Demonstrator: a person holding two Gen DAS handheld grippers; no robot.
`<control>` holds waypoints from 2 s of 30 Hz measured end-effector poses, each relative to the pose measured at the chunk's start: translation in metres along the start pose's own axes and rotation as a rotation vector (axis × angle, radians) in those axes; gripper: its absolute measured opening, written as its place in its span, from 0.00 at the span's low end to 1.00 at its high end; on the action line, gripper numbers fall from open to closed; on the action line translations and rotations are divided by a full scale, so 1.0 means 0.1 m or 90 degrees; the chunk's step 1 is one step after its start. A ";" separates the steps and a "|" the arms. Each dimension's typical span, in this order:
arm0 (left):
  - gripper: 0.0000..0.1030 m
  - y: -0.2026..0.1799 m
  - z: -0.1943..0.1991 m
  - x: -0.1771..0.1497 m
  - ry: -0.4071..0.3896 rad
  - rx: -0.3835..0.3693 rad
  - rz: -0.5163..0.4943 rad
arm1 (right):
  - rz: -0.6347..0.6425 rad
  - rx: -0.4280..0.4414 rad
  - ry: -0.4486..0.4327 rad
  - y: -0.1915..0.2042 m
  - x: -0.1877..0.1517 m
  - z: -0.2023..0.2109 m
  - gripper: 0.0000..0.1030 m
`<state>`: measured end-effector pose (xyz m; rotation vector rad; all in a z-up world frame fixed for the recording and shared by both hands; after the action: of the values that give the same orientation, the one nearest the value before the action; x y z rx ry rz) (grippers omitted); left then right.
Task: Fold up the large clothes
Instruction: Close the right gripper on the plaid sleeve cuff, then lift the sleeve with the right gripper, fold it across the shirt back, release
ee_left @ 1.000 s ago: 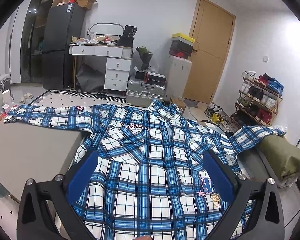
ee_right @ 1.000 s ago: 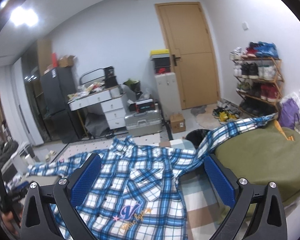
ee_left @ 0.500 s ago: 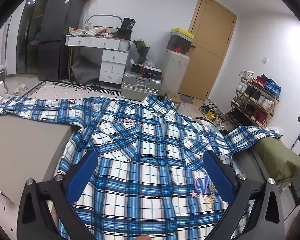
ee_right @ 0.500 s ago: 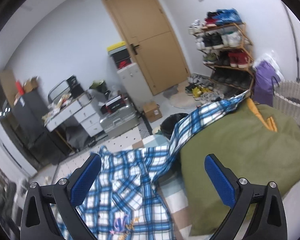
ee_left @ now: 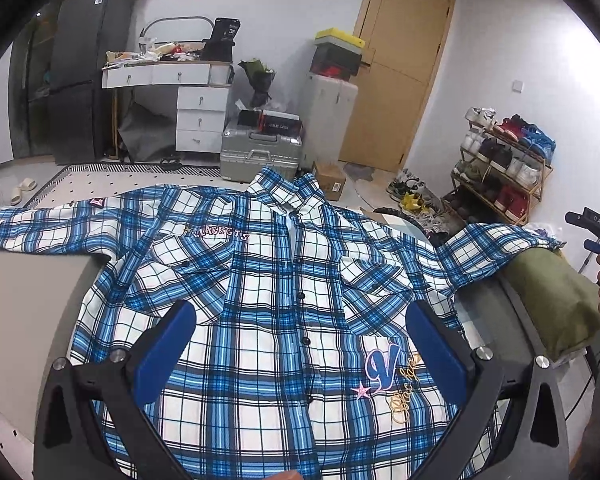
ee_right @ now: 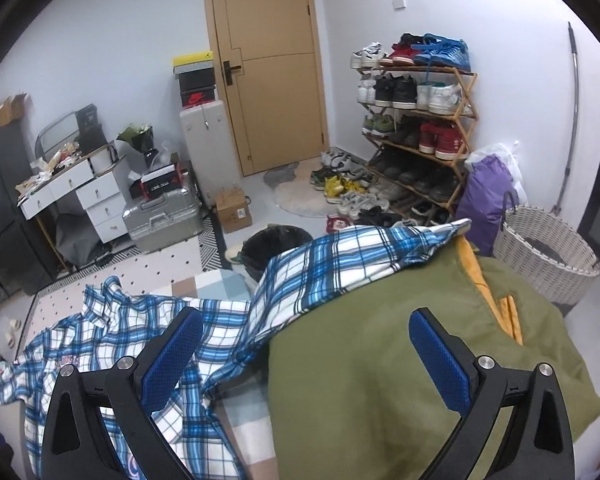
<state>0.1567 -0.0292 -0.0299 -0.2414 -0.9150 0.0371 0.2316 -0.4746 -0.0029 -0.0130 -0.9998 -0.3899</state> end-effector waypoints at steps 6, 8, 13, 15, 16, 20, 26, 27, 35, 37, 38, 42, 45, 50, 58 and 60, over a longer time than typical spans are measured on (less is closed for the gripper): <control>0.99 -0.07 -0.13 0.06 0.006 0.012 0.005 | 0.026 0.017 0.008 0.09 0.00 -0.15 1.00; 0.99 -0.09 -0.17 0.06 0.009 0.018 0.004 | 0.032 0.023 0.017 0.11 -0.01 -0.22 1.00; 0.99 -0.08 -0.27 0.04 0.024 0.027 0.013 | -0.059 0.066 0.068 -0.10 0.08 -0.50 1.00; 0.99 -0.08 -0.29 0.03 0.027 0.025 0.019 | -0.134 0.084 0.101 -0.29 0.13 -0.71 1.00; 0.99 -0.07 -0.30 0.01 0.029 0.025 0.021 | -0.153 0.083 0.109 -0.36 0.15 -0.79 1.00; 0.99 -0.02 -0.33 -0.03 0.037 0.034 0.021 | -0.240 0.067 0.161 -0.62 0.19 -1.16 0.89; 0.99 0.13 -0.30 -0.08 0.034 0.044 0.030 | -0.312 0.015 0.152 -0.94 0.32 -1.32 0.88; 0.99 0.15 -0.30 -0.08 0.033 0.043 0.034 | -0.330 0.004 0.150 -1.02 0.34 -1.35 0.88; 0.99 0.26 -0.33 -0.15 0.042 0.033 0.058 | -0.353 -0.040 0.141 -1.18 0.32 -1.41 0.03; 0.99 0.25 -0.29 -0.15 0.037 0.027 0.056 | -0.329 -0.017 0.098 -1.11 0.44 -1.29 0.03; 0.99 0.25 -0.27 -0.15 0.035 0.026 0.055 | -0.310 -0.003 0.073 -1.03 0.51 -1.21 0.03; 0.99 0.29 -0.17 -0.13 0.019 0.027 0.051 | -0.215 0.084 -0.001 -0.44 0.77 -0.81 0.03; 0.99 0.37 -0.12 -0.14 0.010 0.030 0.060 | -0.150 0.154 -0.029 0.20 0.86 -0.51 0.03; 0.99 0.59 0.00 -0.20 -0.004 0.039 0.081 | -0.063 0.264 -0.028 1.45 0.70 -0.17 0.03; 0.99 1.16 0.20 -0.42 -0.005 0.081 0.141 | 0.046 0.472 0.071 3.56 -0.25 0.04 0.03; 0.99 1.26 0.25 -0.49 -0.004 0.098 0.150 | 0.076 0.535 0.133 4.02 -0.68 0.05 0.12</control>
<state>0.1160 0.0913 -0.0812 -0.2054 -0.8820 0.3248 0.3257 -0.0784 0.0109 0.7088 -0.8878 0.1580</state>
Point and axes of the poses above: each gripper's, at about its wrist camera, not at the fingertips, and z roughly against the way its jaws point, y to its left, x to its top, the point moved 8 cm from there along -z, roughly the way its jaws point, and after that the axes turned 1 degree about -z, right-handed, at the moved point
